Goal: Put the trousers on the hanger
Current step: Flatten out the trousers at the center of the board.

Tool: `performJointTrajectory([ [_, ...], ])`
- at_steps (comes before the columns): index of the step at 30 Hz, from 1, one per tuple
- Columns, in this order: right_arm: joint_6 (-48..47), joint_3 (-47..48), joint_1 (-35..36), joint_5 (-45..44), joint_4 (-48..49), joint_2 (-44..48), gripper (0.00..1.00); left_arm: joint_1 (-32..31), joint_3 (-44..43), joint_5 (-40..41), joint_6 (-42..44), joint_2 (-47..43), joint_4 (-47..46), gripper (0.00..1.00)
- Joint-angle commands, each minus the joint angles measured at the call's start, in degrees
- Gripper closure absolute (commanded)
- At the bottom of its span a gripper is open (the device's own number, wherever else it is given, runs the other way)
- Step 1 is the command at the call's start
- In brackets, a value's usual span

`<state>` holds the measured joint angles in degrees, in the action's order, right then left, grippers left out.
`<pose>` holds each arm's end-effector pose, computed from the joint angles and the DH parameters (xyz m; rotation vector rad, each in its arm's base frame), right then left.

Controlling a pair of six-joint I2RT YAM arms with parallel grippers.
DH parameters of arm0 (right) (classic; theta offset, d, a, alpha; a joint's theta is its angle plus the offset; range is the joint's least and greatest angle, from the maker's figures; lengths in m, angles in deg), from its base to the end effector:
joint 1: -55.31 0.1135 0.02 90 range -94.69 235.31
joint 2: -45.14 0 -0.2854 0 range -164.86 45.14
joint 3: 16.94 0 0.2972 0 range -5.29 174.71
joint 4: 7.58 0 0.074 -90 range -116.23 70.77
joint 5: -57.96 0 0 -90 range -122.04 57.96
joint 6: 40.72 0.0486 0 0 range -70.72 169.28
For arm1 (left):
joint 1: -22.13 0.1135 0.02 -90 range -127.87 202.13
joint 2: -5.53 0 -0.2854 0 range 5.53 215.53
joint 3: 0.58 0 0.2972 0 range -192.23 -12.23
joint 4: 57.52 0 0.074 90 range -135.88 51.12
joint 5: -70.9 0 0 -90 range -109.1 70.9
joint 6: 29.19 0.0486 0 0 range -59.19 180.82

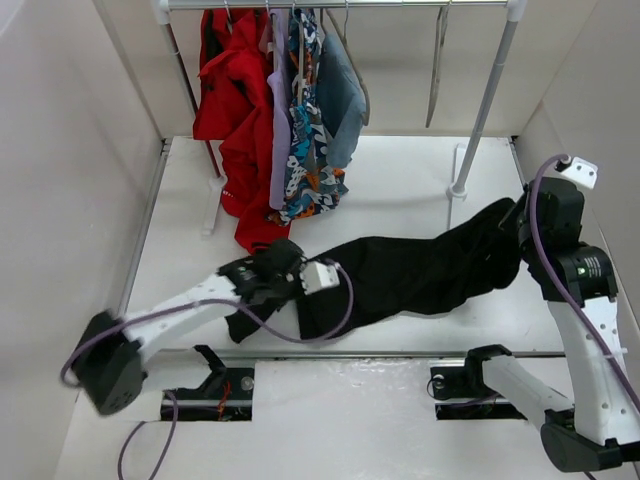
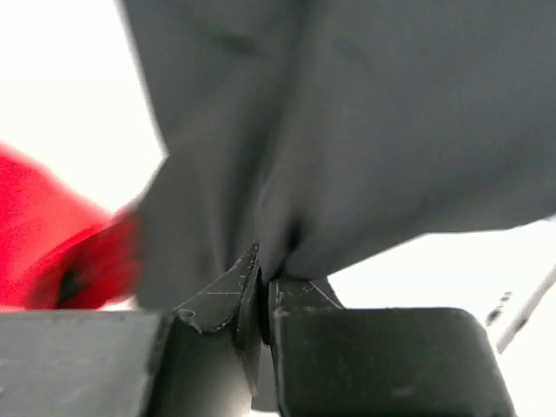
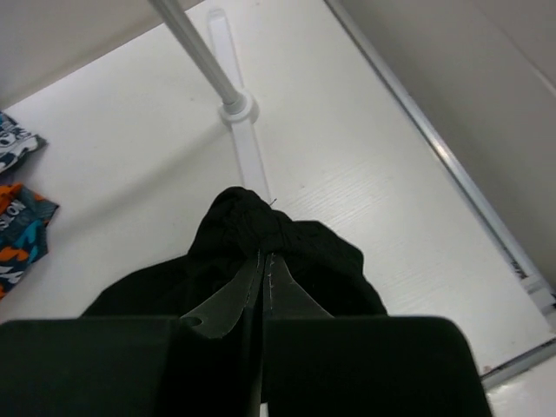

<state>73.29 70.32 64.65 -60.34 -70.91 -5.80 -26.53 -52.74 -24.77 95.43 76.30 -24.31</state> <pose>0.1850 0.0071 0.4581 0.5508 1.9065 -0.1289 0.1835 -0.2159 0.1919 1.6814 1.8271 -0.2270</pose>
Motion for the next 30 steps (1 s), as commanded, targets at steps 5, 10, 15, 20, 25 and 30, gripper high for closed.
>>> performJointTrajectory([
  [5, -3.97, 10.86, -0.47, -7.57, -8.86, 2.86, 1.0, 8.67, -11.77, 8.4, 1.87, -31.71, 4.64, 1.0],
  [10, -7.74, 10.79, -0.99, -9.59, -10.03, 2.26, 1.0, 9.2, -16.53, 16.01, -2.18, -33.6, 5.41, 1.0],
  [15, -15.38, 11.12, -1.95, -3.36, -3.19, -12.75, 1.0, 14.1, -10.56, 18.5, 3.87, -26.75, -2.65, 1.0],
  [20, -19.44, 17.36, -13.28, 13.84, 1.14, -35.51, 0.93, 23.86, -12.04, 14.91, 8.37, -16.02, -6.26, 1.0],
  [25, -19.44, 20.92, -16.38, 21.52, -3.95, -46.88, 0.0, 26.69, -13.98, 13.76, 13.38, -8.89, -3.02, 0.92],
  [30, -18.74, 5.45, -20.32, 22.14, 3.07, -33.74, 0.0, 26.69, -8.72, 11.48, 14.95, -14.15, -0.65, 0.72],
])
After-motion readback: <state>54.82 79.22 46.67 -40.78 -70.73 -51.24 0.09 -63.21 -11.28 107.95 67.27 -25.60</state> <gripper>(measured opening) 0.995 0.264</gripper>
